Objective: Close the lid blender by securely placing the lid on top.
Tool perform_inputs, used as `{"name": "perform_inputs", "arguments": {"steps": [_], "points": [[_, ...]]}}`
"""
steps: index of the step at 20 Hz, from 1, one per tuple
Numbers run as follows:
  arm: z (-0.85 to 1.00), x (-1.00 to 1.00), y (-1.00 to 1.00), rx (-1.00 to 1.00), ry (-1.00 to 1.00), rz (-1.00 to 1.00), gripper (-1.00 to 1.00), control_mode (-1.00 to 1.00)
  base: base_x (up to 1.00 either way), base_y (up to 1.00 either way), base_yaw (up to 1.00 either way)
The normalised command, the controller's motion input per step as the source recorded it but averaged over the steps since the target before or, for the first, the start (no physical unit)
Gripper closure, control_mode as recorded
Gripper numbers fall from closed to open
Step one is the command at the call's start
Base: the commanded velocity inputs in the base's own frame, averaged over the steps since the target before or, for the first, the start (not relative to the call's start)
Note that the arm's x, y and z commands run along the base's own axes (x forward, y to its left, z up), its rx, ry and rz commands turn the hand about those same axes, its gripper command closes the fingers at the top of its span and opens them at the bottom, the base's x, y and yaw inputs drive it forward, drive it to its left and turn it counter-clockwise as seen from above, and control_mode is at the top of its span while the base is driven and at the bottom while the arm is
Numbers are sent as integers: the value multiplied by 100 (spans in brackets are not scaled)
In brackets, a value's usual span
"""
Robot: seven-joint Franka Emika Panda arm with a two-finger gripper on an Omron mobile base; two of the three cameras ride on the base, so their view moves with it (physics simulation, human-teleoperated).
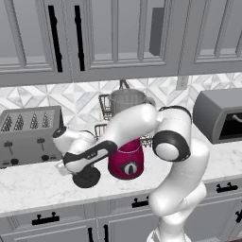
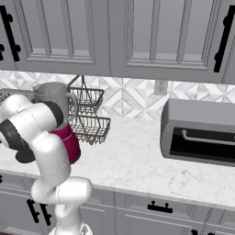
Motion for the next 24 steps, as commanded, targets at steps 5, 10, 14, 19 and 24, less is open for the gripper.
{"name": "perform_inputs", "arguments": {"steps": [5,10,14,19,24], "points": [[-37,-33,-70,17,0,-6,-100,-100,0,0,0],[-69,0,-22,12,-3,-2,-100,-100,0,0,0],[-62,4,1,11,-3,0,100,-100,0,0,0],[-24,0,7,3,0,0,100,-100,0,0,0],[7,-31,13,0,-7,-4,100,-100,0,0,0]]}}
